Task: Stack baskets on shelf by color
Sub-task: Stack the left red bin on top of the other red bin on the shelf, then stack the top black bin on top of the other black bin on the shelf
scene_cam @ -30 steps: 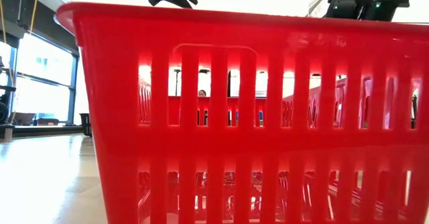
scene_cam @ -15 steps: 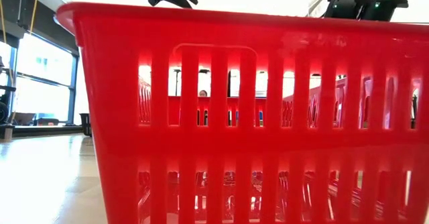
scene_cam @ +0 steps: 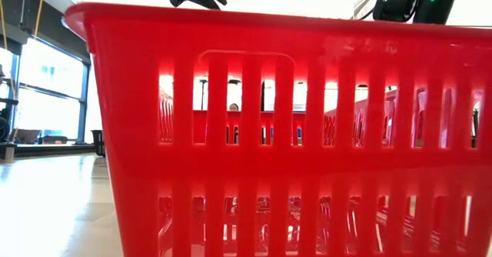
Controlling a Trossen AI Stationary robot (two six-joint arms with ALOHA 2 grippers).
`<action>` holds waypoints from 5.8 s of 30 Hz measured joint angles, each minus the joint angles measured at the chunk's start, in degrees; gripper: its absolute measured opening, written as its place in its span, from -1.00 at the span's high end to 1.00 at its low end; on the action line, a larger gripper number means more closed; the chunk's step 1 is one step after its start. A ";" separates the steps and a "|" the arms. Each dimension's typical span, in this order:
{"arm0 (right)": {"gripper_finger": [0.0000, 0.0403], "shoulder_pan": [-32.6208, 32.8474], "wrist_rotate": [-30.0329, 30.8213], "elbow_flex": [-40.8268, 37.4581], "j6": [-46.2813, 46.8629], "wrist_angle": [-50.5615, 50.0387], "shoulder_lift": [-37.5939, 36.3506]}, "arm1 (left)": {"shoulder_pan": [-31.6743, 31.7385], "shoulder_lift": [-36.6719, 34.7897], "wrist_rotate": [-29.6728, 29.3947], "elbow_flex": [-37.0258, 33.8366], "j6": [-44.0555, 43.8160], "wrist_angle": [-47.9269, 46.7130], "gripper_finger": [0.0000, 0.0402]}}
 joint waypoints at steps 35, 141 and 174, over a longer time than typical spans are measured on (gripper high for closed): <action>0.55 34.06 -5.48 9.51 54.17 9.68 0.42 | -1.60 0.28 0.83 -16.01 -5.76 -16.93 0.35; 0.55 26.31 -0.98 9.49 17.29 16.27 13.20 | 29.10 11.41 0.90 -28.72 -30.09 -15.85 0.98; 0.55 36.60 -7.22 9.49 16.85 39.48 13.20 | -0.29 -11.98 -3.28 -27.19 -46.92 -11.77 0.98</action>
